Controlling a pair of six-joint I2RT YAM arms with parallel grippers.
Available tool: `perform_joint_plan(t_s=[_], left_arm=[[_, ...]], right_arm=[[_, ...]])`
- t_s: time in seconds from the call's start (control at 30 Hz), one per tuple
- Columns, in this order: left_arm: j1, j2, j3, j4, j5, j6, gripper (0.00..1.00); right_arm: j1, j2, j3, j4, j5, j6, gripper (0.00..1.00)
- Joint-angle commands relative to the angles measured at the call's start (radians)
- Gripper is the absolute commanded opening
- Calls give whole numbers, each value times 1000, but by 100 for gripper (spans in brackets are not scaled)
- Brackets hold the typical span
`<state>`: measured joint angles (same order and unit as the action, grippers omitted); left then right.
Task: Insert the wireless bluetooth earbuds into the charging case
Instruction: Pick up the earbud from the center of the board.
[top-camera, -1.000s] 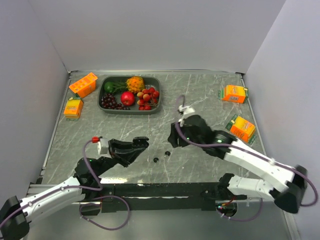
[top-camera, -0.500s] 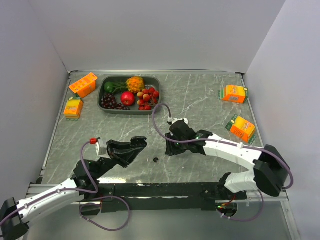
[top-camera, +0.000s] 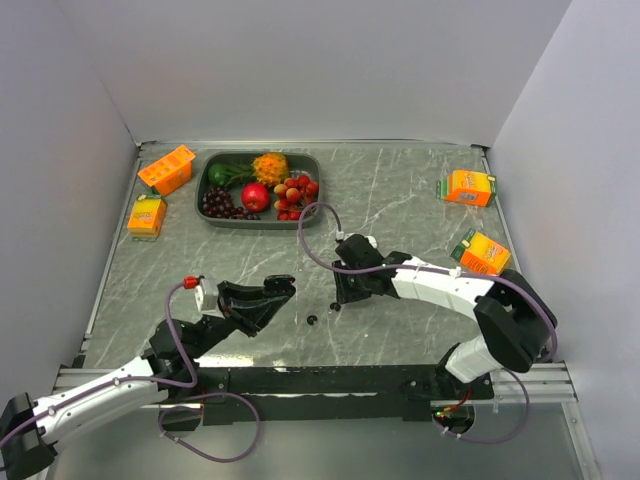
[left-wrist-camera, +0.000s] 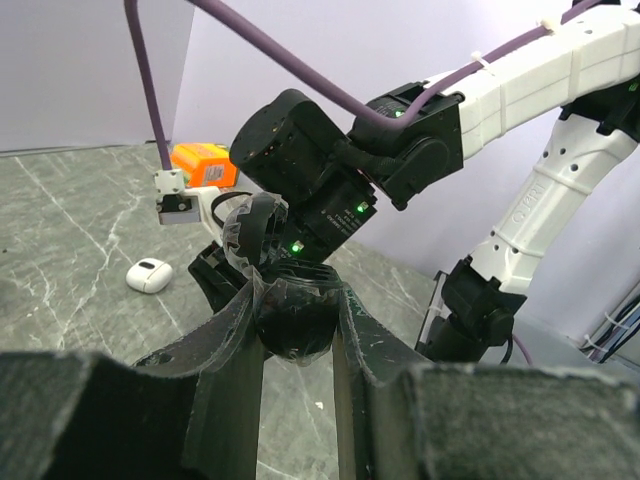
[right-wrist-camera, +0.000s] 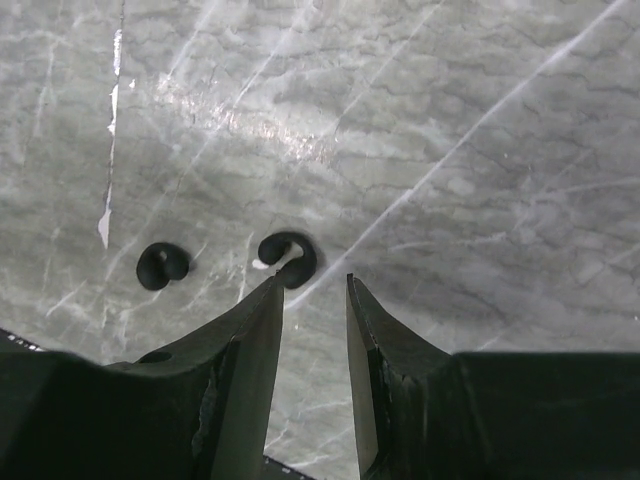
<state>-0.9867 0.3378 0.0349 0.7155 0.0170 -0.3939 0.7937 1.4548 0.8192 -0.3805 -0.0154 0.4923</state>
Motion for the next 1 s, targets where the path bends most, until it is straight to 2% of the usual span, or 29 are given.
perform_joint_plan(t_s=[0.0, 0.43, 0.97], left_arm=[[-6, 17, 0, 33, -11, 16, 1], [-9, 17, 2, 29, -11, 15, 1], [-10, 29, 0, 42, -5, 13, 1]], right_arm=[[-5, 36, 34, 46, 14, -23, 40], [-8, 108, 47, 65, 14, -38, 41], [21, 113, 6, 84, -14, -27, 42]])
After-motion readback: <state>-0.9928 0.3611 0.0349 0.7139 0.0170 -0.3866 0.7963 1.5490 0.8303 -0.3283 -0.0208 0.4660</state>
